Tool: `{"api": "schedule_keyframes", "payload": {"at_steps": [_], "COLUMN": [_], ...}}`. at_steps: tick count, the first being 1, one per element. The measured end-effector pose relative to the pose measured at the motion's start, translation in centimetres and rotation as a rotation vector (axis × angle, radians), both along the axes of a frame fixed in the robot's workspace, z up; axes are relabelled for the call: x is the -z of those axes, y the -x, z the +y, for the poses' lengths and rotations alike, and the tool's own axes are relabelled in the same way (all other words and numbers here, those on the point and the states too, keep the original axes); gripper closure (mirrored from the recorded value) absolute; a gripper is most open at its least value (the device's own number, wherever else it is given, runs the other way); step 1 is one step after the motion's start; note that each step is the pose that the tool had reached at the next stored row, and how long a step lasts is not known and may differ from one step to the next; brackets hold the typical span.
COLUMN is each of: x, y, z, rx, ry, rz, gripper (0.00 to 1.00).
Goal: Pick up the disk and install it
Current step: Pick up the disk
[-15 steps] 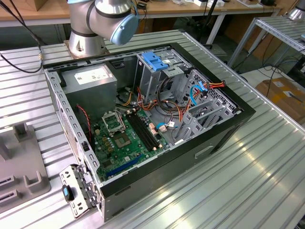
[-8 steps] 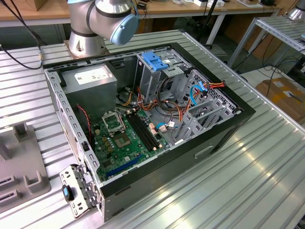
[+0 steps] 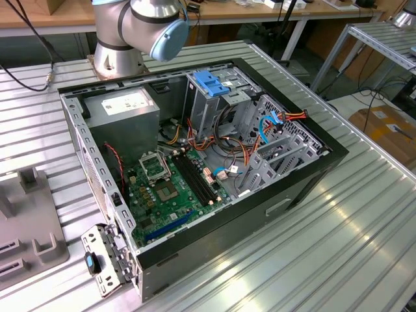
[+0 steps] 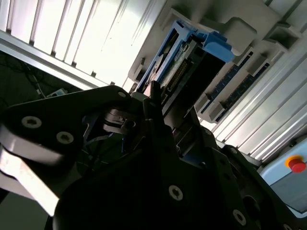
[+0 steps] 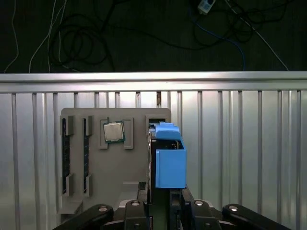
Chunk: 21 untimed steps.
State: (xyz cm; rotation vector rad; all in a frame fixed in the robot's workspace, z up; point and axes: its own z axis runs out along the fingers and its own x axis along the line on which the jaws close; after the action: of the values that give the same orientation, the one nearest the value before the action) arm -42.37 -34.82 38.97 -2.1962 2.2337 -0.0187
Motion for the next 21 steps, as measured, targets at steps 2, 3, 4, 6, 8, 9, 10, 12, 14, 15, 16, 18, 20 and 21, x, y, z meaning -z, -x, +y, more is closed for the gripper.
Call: {"api": "schedule_keyframes", "payload": {"at_steps": [2, 3, 4, 6, 8, 9, 10, 12, 14, 15, 16, 18, 20, 21], "x": [-0.04, -0.04, -0.06, -0.08, -0.08, -0.09, -0.09, -0.15, -0.29, -0.39, -0.47, -0.67, -0.96, -1.09], "y": [0.00, 0.00, 0.00, 0.00, 0.00, 0.00, 0.00, 0.00, -0.01, 0.00, 0.00, 0.00, -0.01, -0.01], "z": [0.00, 0.00, 0.00, 0.00, 0.00, 0.00, 0.00, 0.00, 0.00, 0.00, 0.00, 0.00, 0.00, 0.00], "rx": [0.000, 0.000, 0.000, 0.000, 0.000, 0.000, 0.000, 0.000, 0.000, 0.000, 0.000, 0.000, 0.000, 0.000], "ry": [0.0005, 0.0005, 0.0005, 0.0006, 0.0005, 0.0005, 0.0005, 0.0007, 0.0010, 0.0012, 0.0013, 0.0019, 0.0024, 0.0026], "rz": [0.0002, 0.0001, 0.0001, 0.0002, 0.0001, 0.0002, 0.0001, 0.0004, 0.0004, 0.0002, 0.0002, 0.0001, 0.0002, 0.0002], "gripper": [0.65, 0.65, 0.65, 0.65, 0.65, 0.65, 0.65, 0.65, 0.65, 0.65, 0.65, 0.65, 0.65, 0.65]}}
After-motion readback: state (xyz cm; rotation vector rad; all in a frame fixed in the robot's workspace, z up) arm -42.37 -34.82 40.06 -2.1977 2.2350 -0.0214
